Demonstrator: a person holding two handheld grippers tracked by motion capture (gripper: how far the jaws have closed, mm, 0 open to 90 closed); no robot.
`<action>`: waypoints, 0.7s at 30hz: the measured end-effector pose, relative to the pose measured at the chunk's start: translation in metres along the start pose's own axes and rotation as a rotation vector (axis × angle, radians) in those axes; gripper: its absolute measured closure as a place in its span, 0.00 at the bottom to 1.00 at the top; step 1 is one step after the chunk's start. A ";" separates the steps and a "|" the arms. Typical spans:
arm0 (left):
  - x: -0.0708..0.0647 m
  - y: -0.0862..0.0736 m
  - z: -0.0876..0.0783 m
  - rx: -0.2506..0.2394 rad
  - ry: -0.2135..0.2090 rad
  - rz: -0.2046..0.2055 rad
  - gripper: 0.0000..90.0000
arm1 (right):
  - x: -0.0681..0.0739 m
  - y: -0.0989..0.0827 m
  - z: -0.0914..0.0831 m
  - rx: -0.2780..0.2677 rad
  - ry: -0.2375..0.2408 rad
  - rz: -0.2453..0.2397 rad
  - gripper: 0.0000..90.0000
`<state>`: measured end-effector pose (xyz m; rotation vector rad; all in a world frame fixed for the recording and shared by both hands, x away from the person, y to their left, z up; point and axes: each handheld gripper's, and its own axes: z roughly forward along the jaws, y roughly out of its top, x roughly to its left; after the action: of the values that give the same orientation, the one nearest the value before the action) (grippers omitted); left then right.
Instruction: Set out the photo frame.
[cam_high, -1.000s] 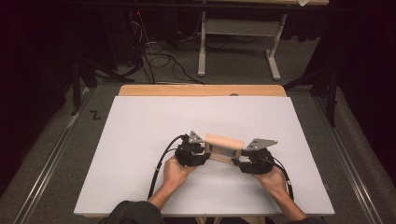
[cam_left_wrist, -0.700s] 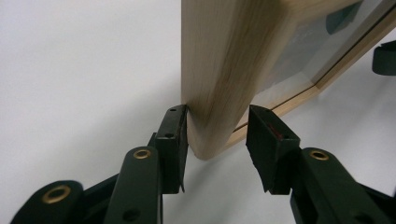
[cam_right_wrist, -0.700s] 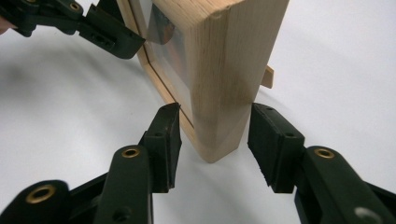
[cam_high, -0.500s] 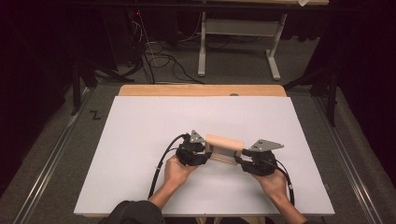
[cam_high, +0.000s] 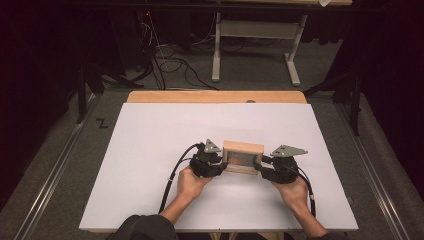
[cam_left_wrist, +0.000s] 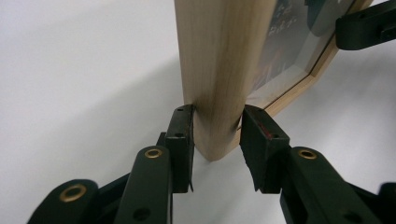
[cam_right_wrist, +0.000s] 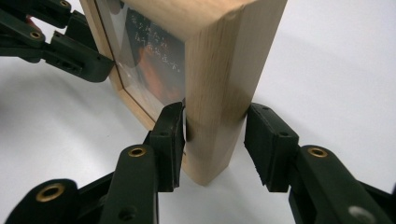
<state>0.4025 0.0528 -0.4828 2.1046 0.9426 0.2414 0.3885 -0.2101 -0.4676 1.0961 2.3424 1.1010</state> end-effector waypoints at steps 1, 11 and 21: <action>0.000 0.001 0.000 0.004 0.004 0.000 0.72 | -0.001 0.000 0.000 -0.002 -0.002 0.005 0.65; 0.001 0.004 0.002 0.012 0.006 -0.005 0.72 | -0.005 0.003 0.006 0.002 -0.012 0.028 0.64; 0.003 0.004 0.006 0.008 0.008 -0.023 0.71 | -0.009 0.003 0.010 0.012 -0.004 0.053 0.63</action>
<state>0.4092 0.0496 -0.4838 2.1009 0.9732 0.2347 0.4021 -0.2105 -0.4719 1.1698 2.3318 1.1035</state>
